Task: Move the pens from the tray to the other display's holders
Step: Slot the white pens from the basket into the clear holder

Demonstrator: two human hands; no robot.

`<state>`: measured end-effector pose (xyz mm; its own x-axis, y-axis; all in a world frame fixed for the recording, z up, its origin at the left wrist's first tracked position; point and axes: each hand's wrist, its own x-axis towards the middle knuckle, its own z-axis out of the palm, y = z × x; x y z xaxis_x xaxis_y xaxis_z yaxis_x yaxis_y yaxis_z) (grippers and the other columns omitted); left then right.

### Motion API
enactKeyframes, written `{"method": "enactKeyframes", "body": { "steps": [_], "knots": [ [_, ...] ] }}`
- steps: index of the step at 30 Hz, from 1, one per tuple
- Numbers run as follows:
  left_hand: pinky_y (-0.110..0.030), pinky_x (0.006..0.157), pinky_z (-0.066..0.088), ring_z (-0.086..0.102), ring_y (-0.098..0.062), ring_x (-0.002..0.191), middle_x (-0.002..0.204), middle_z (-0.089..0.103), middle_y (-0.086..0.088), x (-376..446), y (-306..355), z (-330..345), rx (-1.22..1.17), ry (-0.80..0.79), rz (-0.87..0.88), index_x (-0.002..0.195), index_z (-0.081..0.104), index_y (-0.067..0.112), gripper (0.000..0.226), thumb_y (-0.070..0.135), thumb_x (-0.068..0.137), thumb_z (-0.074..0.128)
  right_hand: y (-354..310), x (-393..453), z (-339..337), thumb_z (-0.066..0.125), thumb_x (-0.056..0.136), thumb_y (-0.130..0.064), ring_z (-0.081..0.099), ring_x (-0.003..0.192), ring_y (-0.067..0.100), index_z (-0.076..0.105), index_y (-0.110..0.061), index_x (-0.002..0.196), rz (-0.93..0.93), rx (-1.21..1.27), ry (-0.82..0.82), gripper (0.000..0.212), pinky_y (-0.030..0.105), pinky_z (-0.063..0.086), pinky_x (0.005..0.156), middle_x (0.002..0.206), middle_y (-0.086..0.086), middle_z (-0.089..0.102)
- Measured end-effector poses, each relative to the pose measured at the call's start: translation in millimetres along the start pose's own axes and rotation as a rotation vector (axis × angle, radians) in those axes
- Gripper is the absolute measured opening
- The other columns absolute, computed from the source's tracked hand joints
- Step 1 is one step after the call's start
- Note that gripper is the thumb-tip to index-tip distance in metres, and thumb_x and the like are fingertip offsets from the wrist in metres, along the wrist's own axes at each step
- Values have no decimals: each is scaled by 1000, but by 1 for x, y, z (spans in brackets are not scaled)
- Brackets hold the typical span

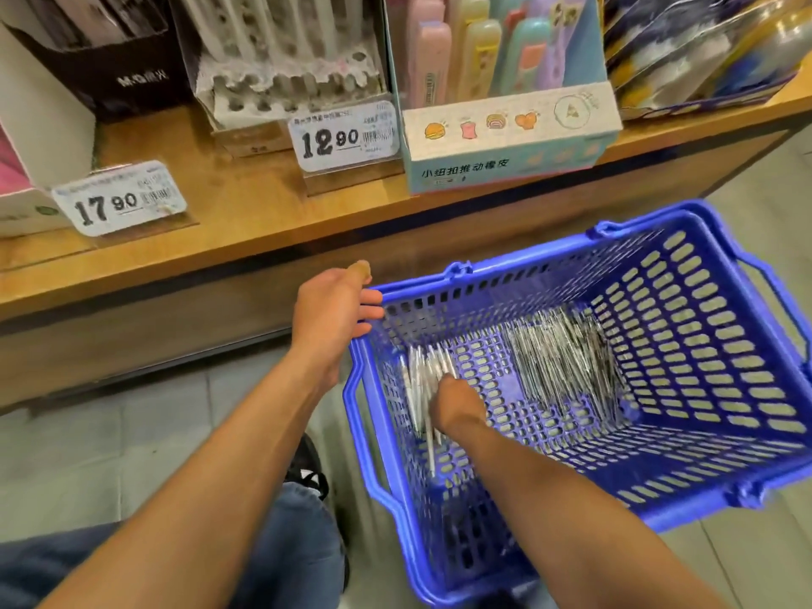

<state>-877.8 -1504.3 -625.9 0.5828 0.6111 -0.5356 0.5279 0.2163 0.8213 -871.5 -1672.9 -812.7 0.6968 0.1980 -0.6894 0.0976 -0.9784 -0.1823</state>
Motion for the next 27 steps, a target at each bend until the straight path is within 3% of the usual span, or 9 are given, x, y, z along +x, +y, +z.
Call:
{"method": "enactKeyframes", "body": {
  "steps": [2,5,7,11,15,20,24,27],
  "knots": [
    [-21,55,51,70,-10,67,81,75,-1,-2,-1,0,4,7,10,95,68,18,23,38,97,56,3,-1,-7,47,97,-14,61,104,32,50,-2,125,-17,50,-34,30,35,49,76,118,16,61],
    [-20,56,51,69,-7,63,79,75,0,-6,-1,-1,12,10,23,93,68,16,22,35,97,57,9,-9,-22,51,99,-20,59,80,25,55,-6,91,-82,244,-53,16,31,47,70,87,11,59],
    [-20,58,51,69,-8,66,80,74,-1,-8,-2,-1,13,4,27,92,68,16,21,33,98,58,10,-20,-34,54,98,-19,57,75,21,50,-12,82,-101,479,-60,18,30,48,72,77,4,53],
    [-19,61,51,69,-11,70,81,75,-1,-14,-4,0,24,-26,44,92,68,17,19,32,97,58,0,-62,-67,64,93,-24,54,69,16,55,-19,88,-261,840,-1,11,28,46,67,75,0,54],
    [-20,65,49,69,-10,74,83,75,2,-21,-5,2,66,-70,80,91,69,20,22,40,96,60,-28,-104,-99,69,88,-16,50,64,14,61,-11,90,-474,1099,129,10,27,43,62,68,1,54],
    [-35,75,51,64,-21,77,86,72,-12,-27,-5,3,65,-172,72,98,69,-2,45,42,97,59,-57,-119,-119,72,86,-15,55,61,3,63,-9,91,-555,1181,172,11,17,45,60,71,-4,63],
    [-22,69,50,61,-13,72,81,70,-7,-28,-6,-2,76,-252,96,96,71,-2,41,36,99,58,-57,-107,-113,75,84,-15,57,60,1,65,-9,89,-527,1189,134,12,18,47,62,69,-7,65],
    [-21,69,51,65,-12,74,85,73,-6,-26,-7,-2,112,-288,102,93,69,-1,36,31,102,55,-49,-94,-108,75,83,-18,58,56,3,65,-15,81,-564,1197,85,10,17,47,57,65,-9,67]
  ]
}}
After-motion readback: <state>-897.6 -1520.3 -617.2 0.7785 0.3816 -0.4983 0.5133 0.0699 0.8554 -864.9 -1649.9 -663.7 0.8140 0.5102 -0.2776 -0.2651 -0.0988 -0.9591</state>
